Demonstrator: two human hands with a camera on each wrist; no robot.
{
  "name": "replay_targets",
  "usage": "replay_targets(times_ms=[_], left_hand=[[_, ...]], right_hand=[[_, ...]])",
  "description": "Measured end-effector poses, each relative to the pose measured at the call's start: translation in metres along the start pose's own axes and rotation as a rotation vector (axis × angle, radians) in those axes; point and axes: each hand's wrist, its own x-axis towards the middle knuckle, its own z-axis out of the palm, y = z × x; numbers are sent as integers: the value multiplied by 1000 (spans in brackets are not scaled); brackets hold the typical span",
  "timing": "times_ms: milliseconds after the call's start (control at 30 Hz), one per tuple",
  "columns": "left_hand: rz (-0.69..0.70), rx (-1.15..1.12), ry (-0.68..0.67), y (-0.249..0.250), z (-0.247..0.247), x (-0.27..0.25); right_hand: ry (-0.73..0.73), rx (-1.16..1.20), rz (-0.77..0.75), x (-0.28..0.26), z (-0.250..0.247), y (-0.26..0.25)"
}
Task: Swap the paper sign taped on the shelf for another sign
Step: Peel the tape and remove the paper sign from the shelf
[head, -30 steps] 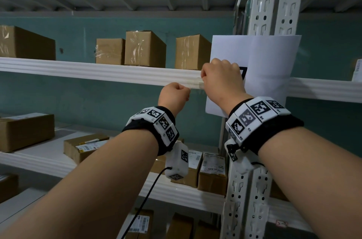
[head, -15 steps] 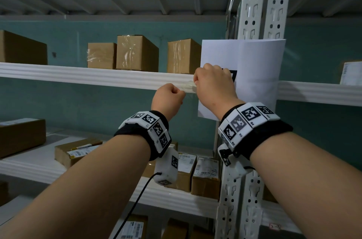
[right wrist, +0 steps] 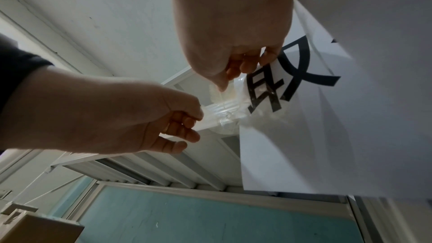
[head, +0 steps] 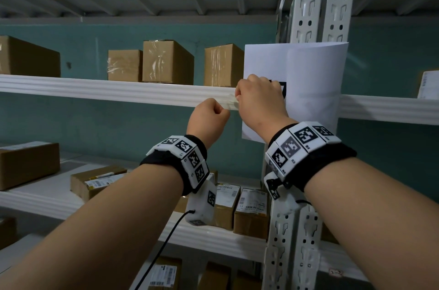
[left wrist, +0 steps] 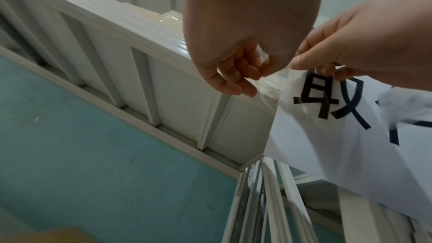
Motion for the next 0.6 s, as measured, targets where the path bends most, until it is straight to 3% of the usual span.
replay_targets(times_ms=[600], left_hand=[[110,29,24,-7,3,-11]], right_hand=[[30,63,42,-2,-7,9]])
